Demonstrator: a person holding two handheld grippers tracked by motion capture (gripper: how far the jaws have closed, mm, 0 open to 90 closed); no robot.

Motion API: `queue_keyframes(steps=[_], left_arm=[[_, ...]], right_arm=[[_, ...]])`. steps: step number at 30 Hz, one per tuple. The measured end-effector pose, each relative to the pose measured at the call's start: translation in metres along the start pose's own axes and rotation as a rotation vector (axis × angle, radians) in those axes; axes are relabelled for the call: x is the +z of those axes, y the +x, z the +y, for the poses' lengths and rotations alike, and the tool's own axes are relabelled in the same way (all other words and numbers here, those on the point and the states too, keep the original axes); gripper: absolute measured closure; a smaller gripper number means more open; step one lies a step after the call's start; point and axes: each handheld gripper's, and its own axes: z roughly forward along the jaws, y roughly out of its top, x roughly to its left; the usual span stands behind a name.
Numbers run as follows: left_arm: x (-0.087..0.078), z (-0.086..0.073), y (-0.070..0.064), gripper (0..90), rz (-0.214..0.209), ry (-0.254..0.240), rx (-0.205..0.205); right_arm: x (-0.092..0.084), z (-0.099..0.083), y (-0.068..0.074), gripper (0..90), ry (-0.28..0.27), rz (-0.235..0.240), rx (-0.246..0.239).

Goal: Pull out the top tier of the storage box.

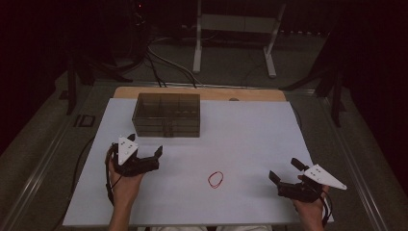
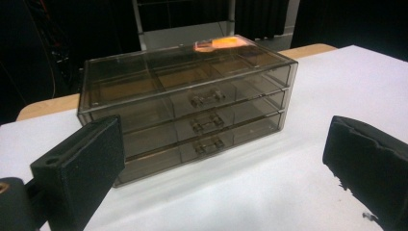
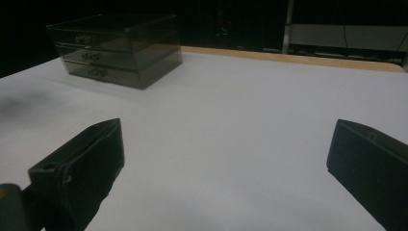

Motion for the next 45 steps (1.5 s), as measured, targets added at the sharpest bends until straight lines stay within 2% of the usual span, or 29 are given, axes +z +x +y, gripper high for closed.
queue_keyframes(steps=[7, 25, 40, 45], left_arm=[[0.008, -0.005, -0.005, 2.5, 0.006, 0.010, 0.005], [0.026, -0.002, -0.015, 2.5, 0.011, 0.003, -0.005], [0.039, -0.003, -0.012, 2.5, 0.014, 0.015, -0.012], [0.042, 0.001, -0.012, 2.6, 0.019, 0.015, -0.002]], right_arm=[[0.000, 0.000, 0.000, 0.0, -0.004, 0.000, 0.002], [0.000, 0.000, 0.000, 0.0, -0.004, 0.003, 0.004], [0.001, 0.000, 0.000, 0.0, -0.005, 0.005, 0.006], [0.001, 0.000, 0.000, 0.0, -0.003, 0.004, 0.007]])
